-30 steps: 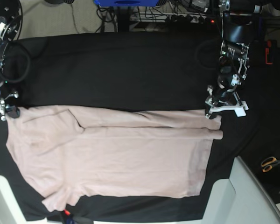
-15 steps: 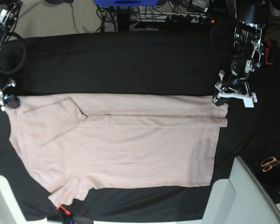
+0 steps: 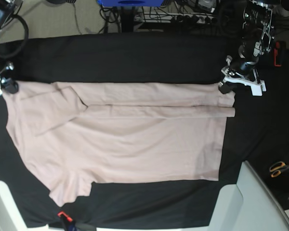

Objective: Fold the T-shirt properly
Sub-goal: 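Drag the folded shirt across the table toward the arms with both grippers, then release the shirt and raise both grippers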

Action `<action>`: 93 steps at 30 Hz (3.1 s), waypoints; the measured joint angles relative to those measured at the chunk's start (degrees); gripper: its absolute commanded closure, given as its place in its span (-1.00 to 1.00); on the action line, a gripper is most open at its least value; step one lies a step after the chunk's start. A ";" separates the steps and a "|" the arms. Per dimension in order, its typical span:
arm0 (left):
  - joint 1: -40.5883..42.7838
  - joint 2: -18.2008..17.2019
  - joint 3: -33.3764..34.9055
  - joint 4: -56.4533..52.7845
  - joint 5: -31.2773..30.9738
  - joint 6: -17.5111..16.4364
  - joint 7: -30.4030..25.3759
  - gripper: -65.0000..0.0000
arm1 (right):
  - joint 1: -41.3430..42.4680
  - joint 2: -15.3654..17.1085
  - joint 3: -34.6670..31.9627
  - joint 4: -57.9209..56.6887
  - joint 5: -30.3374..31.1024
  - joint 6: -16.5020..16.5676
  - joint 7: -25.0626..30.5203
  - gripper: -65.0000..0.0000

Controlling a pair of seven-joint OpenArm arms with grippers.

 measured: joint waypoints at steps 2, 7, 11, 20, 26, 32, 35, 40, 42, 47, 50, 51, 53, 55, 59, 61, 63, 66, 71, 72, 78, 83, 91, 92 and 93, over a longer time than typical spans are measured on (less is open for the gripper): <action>2.14 -0.24 0.04 1.64 -0.09 -0.02 0.11 1.00 | -1.09 0.31 0.50 1.92 0.02 0.00 -0.70 1.00; 6.08 -0.81 -0.02 4.24 0.04 0.00 0.13 1.00 | -3.50 0.09 2.93 3.10 0.26 0.17 -2.62 1.00; 8.39 -0.61 -1.22 5.95 -0.04 -0.24 0.57 1.00 | -5.68 -0.04 3.06 3.61 0.04 0.17 -3.19 1.00; 16.81 -0.63 -10.01 12.31 -0.24 -1.14 1.14 1.00 | -8.41 -0.02 2.58 7.74 0.07 0.61 -5.51 1.00; 18.40 -0.44 -10.21 12.15 -0.20 -0.72 1.09 1.00 | -8.96 -0.22 2.58 8.57 0.11 0.63 -6.38 1.00; 18.99 -0.33 -10.10 11.72 -0.20 -0.63 1.03 1.00 | -11.04 -1.33 2.73 8.59 0.09 0.61 -6.14 1.00; 19.02 -0.33 -10.10 11.72 -0.20 -0.63 1.01 1.00 | -11.52 -1.62 2.71 8.59 0.11 0.63 -6.34 1.00; 19.15 1.40 -10.36 11.72 7.13 -0.17 0.22 1.00 | -11.65 -2.82 2.67 8.59 0.07 0.61 -6.21 1.00; 19.15 3.85 -10.62 11.72 11.39 -0.20 0.02 1.00 | -11.65 -2.78 2.62 8.59 0.07 0.63 -6.16 1.00; 19.26 6.99 -10.45 11.72 15.67 -0.20 0.26 1.00 | -11.65 -2.62 2.62 8.59 0.09 0.61 -6.12 1.00; 19.26 6.82 -10.56 11.69 15.89 -0.20 0.17 1.00 | -11.65 -2.75 2.62 8.59 0.04 0.61 -6.14 1.00; 19.26 6.84 -10.56 11.72 15.89 -0.20 0.20 1.00 | -11.65 -2.73 2.62 8.59 0.07 0.61 -6.14 1.00; 19.23 6.80 -10.56 11.72 15.89 -0.20 0.20 1.00 | -11.98 -2.73 2.62 8.59 0.09 0.63 -5.90 1.00; 19.19 6.36 -10.54 11.72 15.89 -0.24 0.33 1.00 | -12.28 -2.75 2.62 8.59 0.07 0.63 -5.92 1.00; 19.17 5.25 -10.56 11.76 15.89 -0.22 0.20 1.00 | -12.39 -2.45 2.62 8.59 0.07 0.63 -5.95 1.00; 19.17 5.27 -10.56 11.76 15.91 -0.22 0.22 1.00 | -12.41 -2.47 2.62 8.59 0.04 0.63 -5.95 1.00; 19.21 4.92 -10.54 11.76 15.91 -0.24 0.37 1.00 | -12.41 -2.43 2.62 8.59 0.07 0.63 -5.95 1.00; 19.26 3.93 -10.51 11.76 15.89 -0.24 0.39 1.00 | -12.41 -2.47 2.62 8.59 0.07 0.63 -5.95 1.00; 19.32 3.98 -10.49 11.76 15.89 -0.24 0.42 1.00 | -12.41 -2.45 2.62 8.59 0.07 0.63 -5.95 0.98; 19.30 3.98 -10.49 11.76 15.89 -0.24 0.39 1.00 | -12.41 -2.45 2.62 8.59 0.07 0.61 -5.95 0.98; 19.15 3.96 -10.56 11.76 15.91 -0.24 5.11 1.00 | -12.44 -2.49 2.99 8.59 0.02 0.39 -5.90 0.41; 19.15 3.96 -12.22 11.76 15.98 -0.24 5.55 0.62 | -12.39 -2.62 3.02 8.59 0.26 0.59 -5.73 0.14; 19.39 3.93 -18.38 7.61 16.35 0.07 5.38 0.01 | -12.83 -2.62 3.02 8.59 0.37 0.63 -5.51 0.10; 19.52 3.96 -18.36 7.21 16.31 0.17 5.42 0.01 | -13.16 -2.62 3.02 8.61 0.57 0.63 -5.51 0.04; 19.56 4.02 -18.32 7.08 16.33 0.04 5.75 0.01 | -13.33 -2.60 3.02 8.61 1.11 0.92 -5.53 -0.03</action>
